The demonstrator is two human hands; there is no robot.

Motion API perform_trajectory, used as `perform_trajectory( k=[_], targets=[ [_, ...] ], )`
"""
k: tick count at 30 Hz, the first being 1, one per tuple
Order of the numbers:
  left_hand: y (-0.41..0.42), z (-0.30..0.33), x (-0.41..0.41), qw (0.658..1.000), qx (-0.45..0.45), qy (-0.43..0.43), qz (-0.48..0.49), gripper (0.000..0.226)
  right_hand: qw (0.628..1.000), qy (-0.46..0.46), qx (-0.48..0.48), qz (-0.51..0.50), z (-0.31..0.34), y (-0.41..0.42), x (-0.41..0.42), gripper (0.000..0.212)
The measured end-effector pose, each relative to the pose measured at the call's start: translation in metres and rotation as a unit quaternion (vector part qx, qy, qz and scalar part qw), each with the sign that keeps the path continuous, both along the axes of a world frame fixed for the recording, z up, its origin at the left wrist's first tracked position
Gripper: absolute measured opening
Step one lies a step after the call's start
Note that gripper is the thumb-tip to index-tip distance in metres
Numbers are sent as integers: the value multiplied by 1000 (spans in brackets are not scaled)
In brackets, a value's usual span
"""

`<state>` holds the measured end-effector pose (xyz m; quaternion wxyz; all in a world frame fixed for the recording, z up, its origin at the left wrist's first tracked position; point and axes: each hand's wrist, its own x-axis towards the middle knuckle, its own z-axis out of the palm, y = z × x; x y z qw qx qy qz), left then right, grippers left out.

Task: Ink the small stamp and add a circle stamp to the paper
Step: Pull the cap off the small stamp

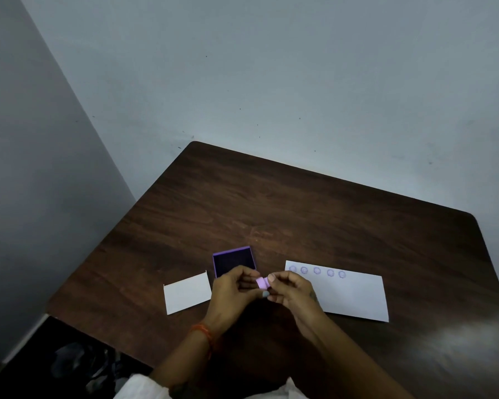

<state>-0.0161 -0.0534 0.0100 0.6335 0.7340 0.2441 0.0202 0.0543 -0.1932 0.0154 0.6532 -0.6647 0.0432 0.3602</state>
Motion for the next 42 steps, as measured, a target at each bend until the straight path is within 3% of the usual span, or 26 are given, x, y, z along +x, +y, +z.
perform_trajectory(
  k=[4,9,20,25,30,34,42],
  targets=[
    [2,1,-1,999,-42,-12,18,33,999,33,37,3,2,-2,5,17],
    [2,5,1,999,-42,-11,13,27,1000,3,0,1,4,0,5,18],
    [3,2,4,998,-65,-24,-4,25,999,1,28,40,10,-7,15,14],
    [6,-1,5,990,-139,-11,2,25,987,114,110,-23,10,-14,22,17],
    [6,-11,4,981,-190,17,22,32,947,232,197,-102,12,-19,22,15],
    [1,-18,3,988,-150,48,-5,28,924,276,228,-136,13,-21,20,16],
    [-8,-35,0,995,41,49,-80,25,915,280,255,-139,17,-22,19,17]
  ],
)
